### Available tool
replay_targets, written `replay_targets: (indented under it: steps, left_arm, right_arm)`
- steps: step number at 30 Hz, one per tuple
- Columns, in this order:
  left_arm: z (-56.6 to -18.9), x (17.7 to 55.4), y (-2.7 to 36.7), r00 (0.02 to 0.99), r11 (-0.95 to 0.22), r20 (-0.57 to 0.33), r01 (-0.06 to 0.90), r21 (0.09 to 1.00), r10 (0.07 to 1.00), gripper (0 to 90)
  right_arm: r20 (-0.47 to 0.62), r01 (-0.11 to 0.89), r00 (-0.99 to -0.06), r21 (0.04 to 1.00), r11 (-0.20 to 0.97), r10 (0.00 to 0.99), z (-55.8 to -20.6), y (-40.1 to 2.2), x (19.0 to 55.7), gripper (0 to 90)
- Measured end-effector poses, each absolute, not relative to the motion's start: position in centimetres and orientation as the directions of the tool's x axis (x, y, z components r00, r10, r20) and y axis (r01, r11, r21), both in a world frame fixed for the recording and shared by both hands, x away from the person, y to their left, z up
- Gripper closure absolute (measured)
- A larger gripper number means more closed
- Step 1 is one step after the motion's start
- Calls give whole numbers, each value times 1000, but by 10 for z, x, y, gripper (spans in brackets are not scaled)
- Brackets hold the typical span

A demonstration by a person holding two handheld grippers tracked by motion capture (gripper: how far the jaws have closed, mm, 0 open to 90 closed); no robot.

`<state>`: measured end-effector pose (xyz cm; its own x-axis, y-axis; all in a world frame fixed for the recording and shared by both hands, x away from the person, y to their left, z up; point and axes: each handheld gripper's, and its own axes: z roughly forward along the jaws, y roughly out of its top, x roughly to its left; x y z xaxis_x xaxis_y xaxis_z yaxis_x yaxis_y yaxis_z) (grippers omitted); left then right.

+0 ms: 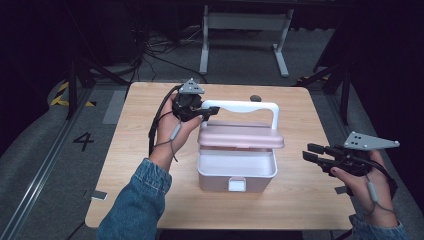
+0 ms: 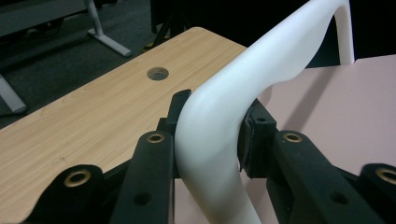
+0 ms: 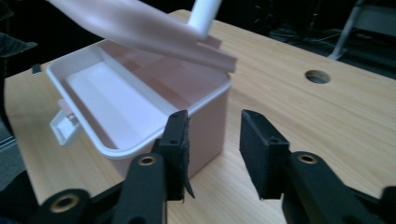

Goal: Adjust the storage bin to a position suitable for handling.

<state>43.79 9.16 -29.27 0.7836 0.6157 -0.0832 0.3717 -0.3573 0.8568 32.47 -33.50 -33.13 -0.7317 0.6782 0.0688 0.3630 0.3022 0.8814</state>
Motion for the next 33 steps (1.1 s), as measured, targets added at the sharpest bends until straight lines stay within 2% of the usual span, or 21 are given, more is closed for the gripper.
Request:
replay_targets:
  steps: [2, 4, 5, 6, 7, 8, 17, 33]
  left_arm:
    - [-293, 438, 92, 784, -356, -86, 373, 857, 615, 706]
    - [-293, 438, 92, 784, -355, -89, 375, 856, 615, 706]
    - [-293, 438, 92, 783, -355, -90, 377, 856, 615, 706]
    - [-293, 438, 92, 783, -354, -89, 376, 856, 616, 705]
    - [-292, 439, 92, 785, -361, -86, 376, 853, 614, 705]
    - [-293, 439, 92, 785, -357, -91, 378, 854, 613, 705]
    - [-295, 440, 91, 780, -348, -108, 393, 851, 616, 698]
    - [-298, 441, 91, 784, -348, -111, 392, 851, 611, 694]
  right_arm:
    - [96, 365, -753, 884, 292, 651, -331, -327, 324, 726]
    - [103, 364, -761, 885, 290, 641, -331, -324, 324, 754]
    - [106, 362, -769, 885, 292, 631, -331, -321, 324, 785]
    - [114, 356, -783, 888, 290, 611, -330, -314, 323, 853]
    - [114, 356, -783, 888, 290, 611, -330, -314, 323, 853]
    - [121, 348, -796, 893, 285, 593, -329, -308, 322, 900]
    - [131, 319, -835, 906, 277, 534, -330, -281, 321, 900]
    - [127, 292, -837, 926, 239, 533, -337, -268, 327, 900]
